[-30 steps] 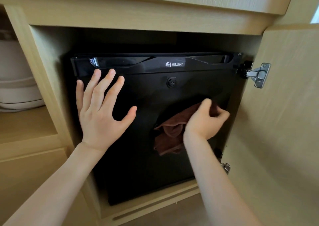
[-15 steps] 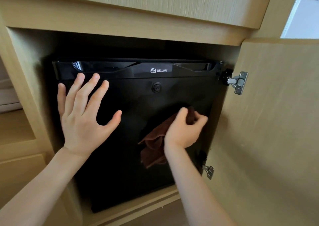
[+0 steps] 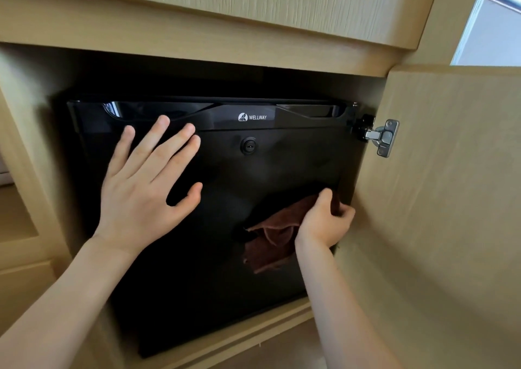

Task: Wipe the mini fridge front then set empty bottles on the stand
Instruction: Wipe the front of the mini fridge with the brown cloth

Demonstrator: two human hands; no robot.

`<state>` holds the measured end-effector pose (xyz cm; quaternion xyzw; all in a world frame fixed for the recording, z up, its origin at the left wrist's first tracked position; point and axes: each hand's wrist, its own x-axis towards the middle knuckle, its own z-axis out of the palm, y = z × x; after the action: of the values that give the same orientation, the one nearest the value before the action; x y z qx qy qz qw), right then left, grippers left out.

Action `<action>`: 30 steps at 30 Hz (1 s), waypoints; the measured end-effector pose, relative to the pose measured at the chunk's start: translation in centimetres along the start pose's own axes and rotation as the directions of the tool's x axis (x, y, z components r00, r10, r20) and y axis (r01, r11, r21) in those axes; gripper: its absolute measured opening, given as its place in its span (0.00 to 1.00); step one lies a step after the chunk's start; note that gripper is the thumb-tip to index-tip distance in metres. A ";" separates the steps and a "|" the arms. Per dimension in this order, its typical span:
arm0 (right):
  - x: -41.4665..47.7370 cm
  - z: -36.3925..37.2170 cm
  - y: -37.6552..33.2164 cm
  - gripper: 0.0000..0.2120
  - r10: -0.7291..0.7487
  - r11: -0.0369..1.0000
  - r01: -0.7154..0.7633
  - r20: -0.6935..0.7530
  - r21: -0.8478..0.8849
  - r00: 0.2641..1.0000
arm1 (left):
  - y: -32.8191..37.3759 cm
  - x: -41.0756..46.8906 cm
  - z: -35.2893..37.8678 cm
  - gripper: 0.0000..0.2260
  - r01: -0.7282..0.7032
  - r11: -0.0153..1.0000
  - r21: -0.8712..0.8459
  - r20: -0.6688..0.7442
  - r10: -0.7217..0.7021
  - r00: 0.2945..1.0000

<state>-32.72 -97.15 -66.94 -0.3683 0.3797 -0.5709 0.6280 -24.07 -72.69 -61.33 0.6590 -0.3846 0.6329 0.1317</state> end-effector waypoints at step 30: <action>-1.2 1.1 -1.8 0.08 -0.439 0.890 0.454 0.206 -0.030 0.874 | 4.5 0.4 2.9 0.23 0.024 0.992 -0.124 0.048 -0.018 0.999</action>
<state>-32.57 -96.05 -64.77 -0.5238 0.2435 -0.6467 0.4981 -25.03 -77.80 -62.85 0.6681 -0.4194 0.5905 0.1704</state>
